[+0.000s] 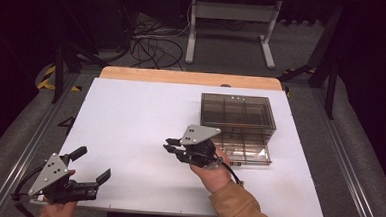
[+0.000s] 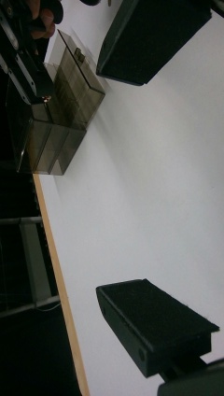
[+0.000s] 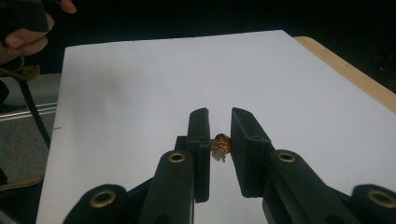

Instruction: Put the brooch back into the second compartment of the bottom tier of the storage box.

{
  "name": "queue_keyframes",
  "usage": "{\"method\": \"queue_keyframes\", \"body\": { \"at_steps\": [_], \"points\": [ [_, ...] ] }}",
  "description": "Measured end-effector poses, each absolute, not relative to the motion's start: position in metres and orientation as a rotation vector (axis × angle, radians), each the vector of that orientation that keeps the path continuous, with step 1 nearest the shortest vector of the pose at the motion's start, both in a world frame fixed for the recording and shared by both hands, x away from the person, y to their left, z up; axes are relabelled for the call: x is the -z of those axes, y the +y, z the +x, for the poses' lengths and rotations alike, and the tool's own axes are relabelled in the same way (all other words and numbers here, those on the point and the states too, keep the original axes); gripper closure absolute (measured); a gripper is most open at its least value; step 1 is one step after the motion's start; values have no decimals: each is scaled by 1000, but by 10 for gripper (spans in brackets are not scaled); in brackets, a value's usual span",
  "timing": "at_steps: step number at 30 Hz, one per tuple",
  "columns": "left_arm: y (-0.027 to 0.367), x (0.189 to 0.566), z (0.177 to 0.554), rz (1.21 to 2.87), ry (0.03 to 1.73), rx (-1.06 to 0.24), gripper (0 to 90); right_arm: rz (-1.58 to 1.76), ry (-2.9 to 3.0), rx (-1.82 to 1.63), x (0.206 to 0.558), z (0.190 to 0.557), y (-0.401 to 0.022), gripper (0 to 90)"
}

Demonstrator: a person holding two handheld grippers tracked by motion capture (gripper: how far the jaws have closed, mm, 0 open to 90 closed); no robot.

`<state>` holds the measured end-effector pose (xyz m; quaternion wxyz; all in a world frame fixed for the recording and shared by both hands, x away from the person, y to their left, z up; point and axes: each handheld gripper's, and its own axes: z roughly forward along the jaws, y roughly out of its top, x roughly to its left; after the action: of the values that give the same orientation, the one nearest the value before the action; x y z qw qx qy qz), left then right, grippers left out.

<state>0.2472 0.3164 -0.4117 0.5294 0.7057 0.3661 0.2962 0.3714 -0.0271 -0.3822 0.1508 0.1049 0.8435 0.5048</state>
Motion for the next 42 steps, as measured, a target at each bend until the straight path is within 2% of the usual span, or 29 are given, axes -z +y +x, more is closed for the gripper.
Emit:
{"method": "queue_keyframes", "body": {
  "at_steps": [23,42],
  "points": [
    [316,412,248,1690,873,-703,13,492,2338,-1382,383,375,-93,786],
    [315,412,248,1692,873,-701,13,614,2300,-1332,390,379,-130,785]
  ]
}}
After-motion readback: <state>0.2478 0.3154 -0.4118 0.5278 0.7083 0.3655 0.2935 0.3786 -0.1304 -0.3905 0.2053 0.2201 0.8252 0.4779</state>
